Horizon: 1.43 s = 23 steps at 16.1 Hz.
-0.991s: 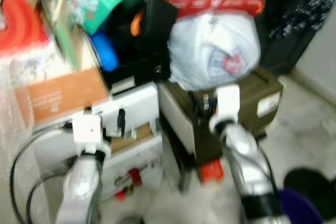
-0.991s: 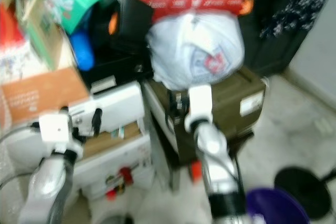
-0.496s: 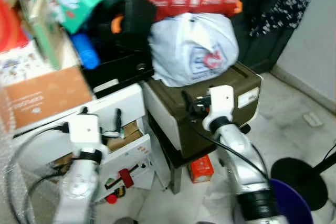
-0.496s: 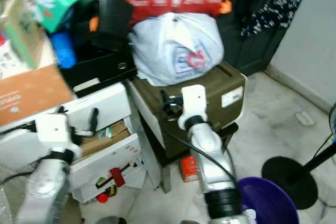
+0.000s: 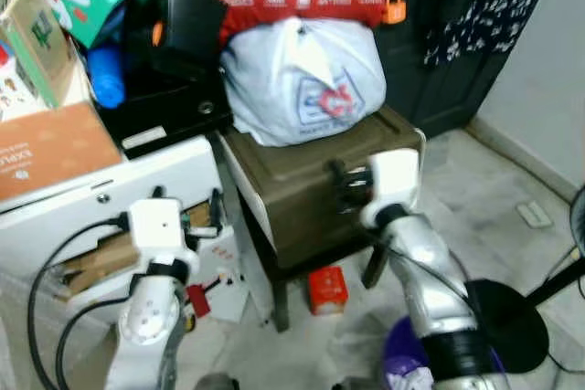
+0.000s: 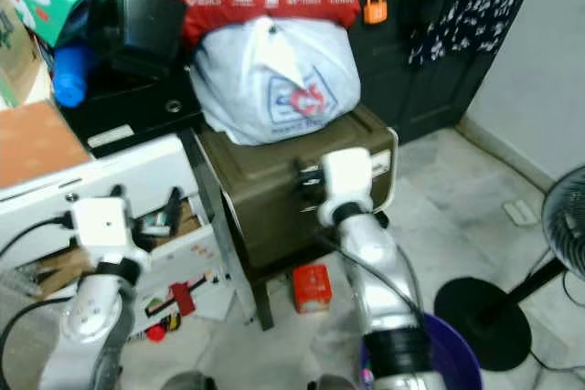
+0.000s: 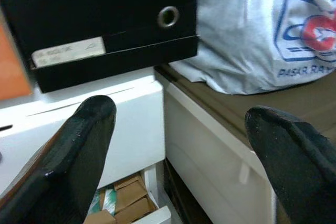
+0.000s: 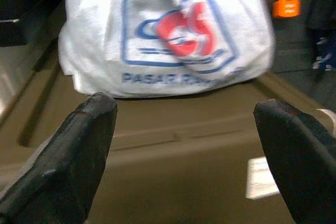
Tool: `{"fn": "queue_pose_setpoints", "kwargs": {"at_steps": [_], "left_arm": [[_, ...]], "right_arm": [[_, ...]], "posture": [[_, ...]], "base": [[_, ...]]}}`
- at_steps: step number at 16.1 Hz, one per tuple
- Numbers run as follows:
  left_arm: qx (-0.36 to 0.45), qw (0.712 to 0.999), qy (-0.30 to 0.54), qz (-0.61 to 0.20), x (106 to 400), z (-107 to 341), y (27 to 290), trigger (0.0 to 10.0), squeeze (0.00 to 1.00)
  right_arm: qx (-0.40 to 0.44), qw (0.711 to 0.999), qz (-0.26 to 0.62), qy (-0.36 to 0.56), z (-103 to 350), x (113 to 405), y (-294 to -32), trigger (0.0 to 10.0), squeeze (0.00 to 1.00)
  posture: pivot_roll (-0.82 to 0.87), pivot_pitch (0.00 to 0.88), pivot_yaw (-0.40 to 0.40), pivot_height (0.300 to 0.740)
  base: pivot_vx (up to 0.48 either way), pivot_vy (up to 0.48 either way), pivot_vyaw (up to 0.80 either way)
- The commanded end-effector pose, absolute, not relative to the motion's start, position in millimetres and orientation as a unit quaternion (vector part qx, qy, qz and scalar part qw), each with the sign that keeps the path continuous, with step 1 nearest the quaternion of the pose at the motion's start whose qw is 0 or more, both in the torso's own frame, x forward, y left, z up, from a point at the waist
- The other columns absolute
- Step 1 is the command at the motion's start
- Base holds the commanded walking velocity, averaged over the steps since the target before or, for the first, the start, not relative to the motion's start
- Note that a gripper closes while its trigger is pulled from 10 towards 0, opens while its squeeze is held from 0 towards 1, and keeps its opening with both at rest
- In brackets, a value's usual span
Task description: Clean up the room
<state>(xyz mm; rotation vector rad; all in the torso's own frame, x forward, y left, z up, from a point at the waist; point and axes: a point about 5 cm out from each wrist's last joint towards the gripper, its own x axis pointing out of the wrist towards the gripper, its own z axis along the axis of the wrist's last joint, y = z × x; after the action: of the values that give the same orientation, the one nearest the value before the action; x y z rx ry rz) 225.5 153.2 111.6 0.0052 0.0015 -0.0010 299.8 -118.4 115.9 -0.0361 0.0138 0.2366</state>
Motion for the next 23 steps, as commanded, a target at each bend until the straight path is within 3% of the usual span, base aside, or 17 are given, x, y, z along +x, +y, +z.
{"fn": "queue_pose_setpoints", "kwargs": {"at_steps": [1,7,8,10,15,19,23], "left_arm": [[0.002,1.0,0.007,0.022,226,113,163,10.0,0.0],[-0.021,0.999,0.026,0.03,223,109,167,10.0,0.0],[0.045,0.993,0.047,0.097,222,108,175,10.0,0.0],[0.023,0.999,-0.006,0.03,213,114,177,10.0,0.0],[0.043,0.987,0.035,0.153,181,92,209,10.0,0.0],[0.053,0.992,0.012,0.11,200,92,199,10.0,0.0],[0.067,0.991,-0.001,0.118,205,99,202,10.0,0.0]], "right_arm": [[-0.02,0.991,0.131,-0.006,121,301,-109,10.0,0.0],[-0.021,0.99,0.137,-0.008,122,301,-108,10.0,0.0],[-0.024,0.99,0.136,-0.011,122,301,-109,10.0,0.0],[-0.029,0.992,0.124,-0.015,123,298,-118,10.0,0.0],[-0.055,0.995,0.086,0.012,103,270,-149,10.0,0.0],[-0.056,0.992,0.114,-0.004,106,294,-133,10.0,0.0],[-0.055,0.99,0.13,-0.011,112,303,-124,10.0,0.0]], "posture": [[-0.07,0.025,0.011,0.74],[-0.07,0.026,0.011,0.74],[-0.07,0.027,0.008,0.74],[-0.07,0.028,0.005,0.74],[-0.08,0.0,0.005,0.74],[-0.08,0.0,0.006,0.74],[-0.06,0.0,-0.012,0.74]], "base": [[0.0,0.0,0.0],[0.0,0.0,0.67],[0.0,0.0,0.8],[0.0,0.0,0.8],[0.0,0.0,0.8],[0.0,0.0,0.74],[0.0,0.0,0.53]]}}
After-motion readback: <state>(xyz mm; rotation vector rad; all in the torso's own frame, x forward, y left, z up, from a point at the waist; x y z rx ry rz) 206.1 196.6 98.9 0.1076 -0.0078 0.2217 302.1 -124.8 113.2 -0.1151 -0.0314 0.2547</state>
